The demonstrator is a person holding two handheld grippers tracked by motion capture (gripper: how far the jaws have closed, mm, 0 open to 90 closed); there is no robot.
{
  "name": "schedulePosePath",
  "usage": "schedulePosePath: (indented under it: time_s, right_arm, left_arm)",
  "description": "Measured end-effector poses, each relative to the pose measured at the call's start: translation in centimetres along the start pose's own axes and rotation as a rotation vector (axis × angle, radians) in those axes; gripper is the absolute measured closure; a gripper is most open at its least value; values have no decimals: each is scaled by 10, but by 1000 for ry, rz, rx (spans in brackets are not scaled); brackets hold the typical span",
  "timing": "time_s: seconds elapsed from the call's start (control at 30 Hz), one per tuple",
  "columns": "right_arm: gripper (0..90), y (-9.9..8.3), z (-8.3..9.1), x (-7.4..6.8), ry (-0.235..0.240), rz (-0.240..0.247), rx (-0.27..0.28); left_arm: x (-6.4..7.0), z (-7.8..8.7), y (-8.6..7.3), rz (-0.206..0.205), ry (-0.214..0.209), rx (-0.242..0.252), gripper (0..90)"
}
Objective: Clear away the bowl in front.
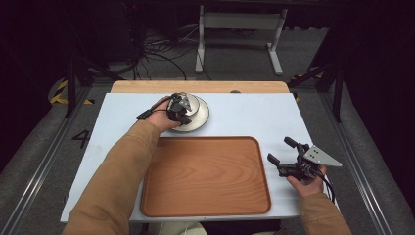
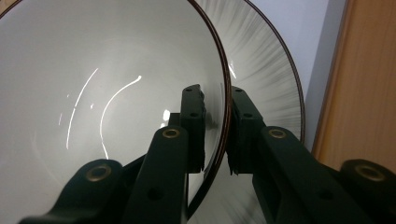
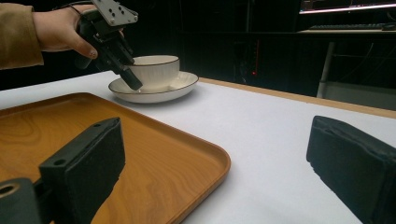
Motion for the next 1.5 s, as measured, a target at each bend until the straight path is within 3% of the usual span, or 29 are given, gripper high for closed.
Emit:
schedulePosePath:
  time_s: [0.07,0.2,0.73,0.87,1.27,1.5]
  right_arm:
    - [53,0,0,0,1,0,1]
    - [52,0,0,0,0,0,0]
    - [52,0,0,1,0,-5,0]
    - [52,0,0,1,0,-4,0]
    - [52,0,0,0,0,-4,0]
    - [52,0,0,0,0,-3,0]
  left_arm:
    - [0,1,1,24,-11,7,811]
    - [1,0,4,5,6,-7,822]
    - [4,-1,8,26,22,-30,831]
    - [5,0,10,12,32,-47,831]
    - [8,14,15,29,40,-48,826]
    - [13,29,20,7,40,-31,826]
Point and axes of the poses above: each handheld gripper's, and its own axes: z roughly backward along the jaws, y roughly out of its top, x roughly to its right, the point moved 3 cm from there along -z, roughly forward along the jaws, and after that the axes turned 9 degrees about -y, right-handed, at the moved point
